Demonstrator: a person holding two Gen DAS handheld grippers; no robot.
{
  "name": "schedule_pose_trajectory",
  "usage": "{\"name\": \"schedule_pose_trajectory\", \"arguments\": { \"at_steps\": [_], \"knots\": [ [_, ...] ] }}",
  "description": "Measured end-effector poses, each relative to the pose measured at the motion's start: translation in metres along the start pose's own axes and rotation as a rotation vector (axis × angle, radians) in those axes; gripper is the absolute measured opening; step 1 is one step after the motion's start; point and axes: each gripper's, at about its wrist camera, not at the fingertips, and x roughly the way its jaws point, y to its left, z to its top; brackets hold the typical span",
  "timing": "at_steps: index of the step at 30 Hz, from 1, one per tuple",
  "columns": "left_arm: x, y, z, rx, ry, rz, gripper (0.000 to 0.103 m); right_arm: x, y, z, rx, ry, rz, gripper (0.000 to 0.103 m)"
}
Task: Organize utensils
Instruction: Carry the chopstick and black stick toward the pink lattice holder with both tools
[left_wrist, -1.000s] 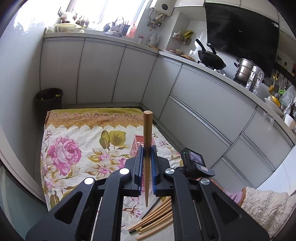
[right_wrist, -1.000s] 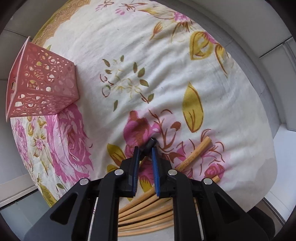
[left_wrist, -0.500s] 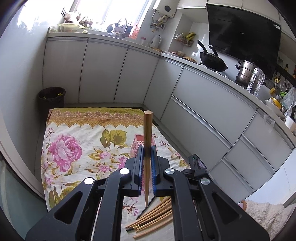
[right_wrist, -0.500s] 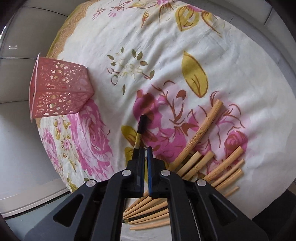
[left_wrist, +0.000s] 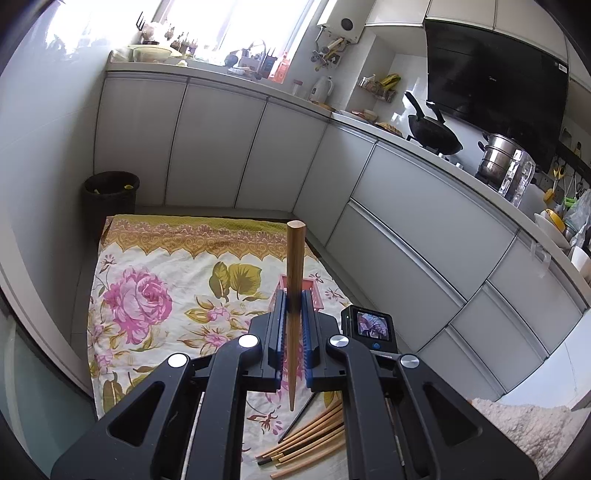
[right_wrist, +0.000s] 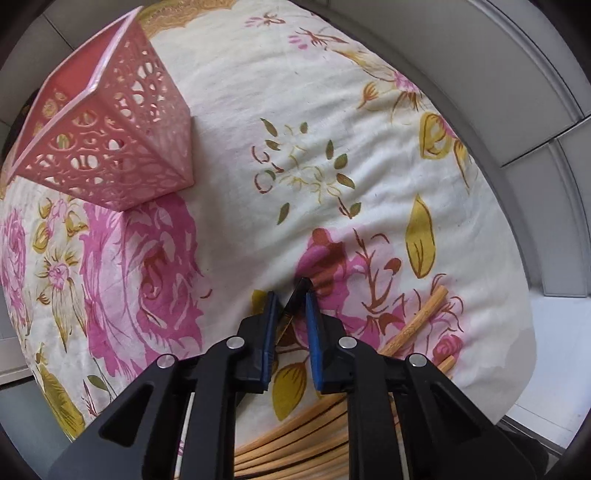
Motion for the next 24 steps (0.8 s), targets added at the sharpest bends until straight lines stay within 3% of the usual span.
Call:
{"name": "schedule_pose_trajectory", "arguments": {
  "at_steps": [5,9,17,24],
  "knots": [
    [-0.003,0.003,0.0,-0.012,-0.006,0.008,0.007,-0.011,-0.031,-0.014,0.108,-0.065,0.334,0.01],
    [-0.006,0.001,0.0,-0.011,-0.013,0.015,0.007,-0.043,-0.053,-0.032,0.097,-0.167,0.483,0.009],
    [-0.011,-0.012,-0.002,0.019,-0.024,0.024,0.007,-0.127,-0.07,-0.087,-0.121,-0.476,0.58,0.008],
    [-0.015,-0.025,-0.004,0.049,-0.027,0.038,0.007,-0.184,-0.076,-0.123,-0.224,-0.611,0.607,0.007]
  ]
}}
